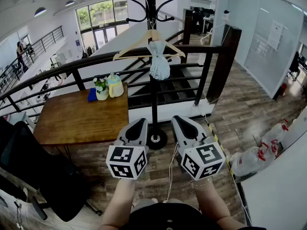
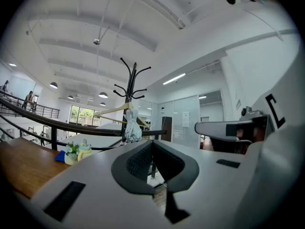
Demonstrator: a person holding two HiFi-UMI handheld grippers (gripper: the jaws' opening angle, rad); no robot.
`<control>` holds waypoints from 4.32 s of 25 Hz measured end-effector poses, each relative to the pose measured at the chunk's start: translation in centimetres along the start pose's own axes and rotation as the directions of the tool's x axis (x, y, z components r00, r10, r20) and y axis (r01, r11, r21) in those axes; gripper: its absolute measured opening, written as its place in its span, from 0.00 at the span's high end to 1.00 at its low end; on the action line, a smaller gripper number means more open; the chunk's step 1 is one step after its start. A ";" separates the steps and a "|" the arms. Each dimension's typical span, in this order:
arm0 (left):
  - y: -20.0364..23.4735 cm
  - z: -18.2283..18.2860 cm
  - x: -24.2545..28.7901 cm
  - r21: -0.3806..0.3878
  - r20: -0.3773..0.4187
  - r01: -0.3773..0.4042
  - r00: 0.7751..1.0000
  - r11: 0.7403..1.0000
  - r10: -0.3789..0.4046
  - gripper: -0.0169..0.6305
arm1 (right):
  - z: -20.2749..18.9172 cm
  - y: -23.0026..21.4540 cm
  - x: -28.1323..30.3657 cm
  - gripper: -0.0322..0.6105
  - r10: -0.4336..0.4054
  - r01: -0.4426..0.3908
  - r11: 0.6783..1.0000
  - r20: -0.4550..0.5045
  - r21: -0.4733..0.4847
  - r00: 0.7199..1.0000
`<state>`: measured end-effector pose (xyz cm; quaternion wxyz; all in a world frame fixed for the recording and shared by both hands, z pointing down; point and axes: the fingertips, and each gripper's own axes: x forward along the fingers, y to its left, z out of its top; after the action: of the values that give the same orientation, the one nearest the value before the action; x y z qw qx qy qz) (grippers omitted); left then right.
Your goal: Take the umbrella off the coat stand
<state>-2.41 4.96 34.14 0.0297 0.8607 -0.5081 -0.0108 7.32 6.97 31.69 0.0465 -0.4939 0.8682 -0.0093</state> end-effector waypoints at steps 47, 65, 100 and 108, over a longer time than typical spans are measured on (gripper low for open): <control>9.5 0.6 17.5 0.030 0.000 0.096 0.995 0.995 -0.096 0.95 | -2.2 -8.2 18.0 0.90 0.017 -0.017 1.000 -0.013 -0.013 1.000; 14.3 1.3 26.8 0.037 -0.004 0.254 0.967 0.966 -0.254 0.95 | -1.1 -13.1 27.7 0.90 -0.117 0.118 0.993 0.029 -0.023 0.993; 17.7 4.8 33.2 0.040 0.077 0.110 0.991 0.993 -0.112 0.95 | 1.5 -18.4 36.4 0.55 0.112 -0.117 0.992 -0.104 -0.045 0.988; 17.9 4.6 34.0 0.039 0.073 0.096 0.992 0.995 -0.099 0.95 | 1.3 -18.5 37.1 0.55 0.162 -0.171 0.984 -0.158 -0.043 0.974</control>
<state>-1.91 -33.60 31.01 -0.0051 0.8839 -0.4662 -0.0353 4.40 -34.33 28.93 -0.0340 -0.4183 0.9075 -0.0189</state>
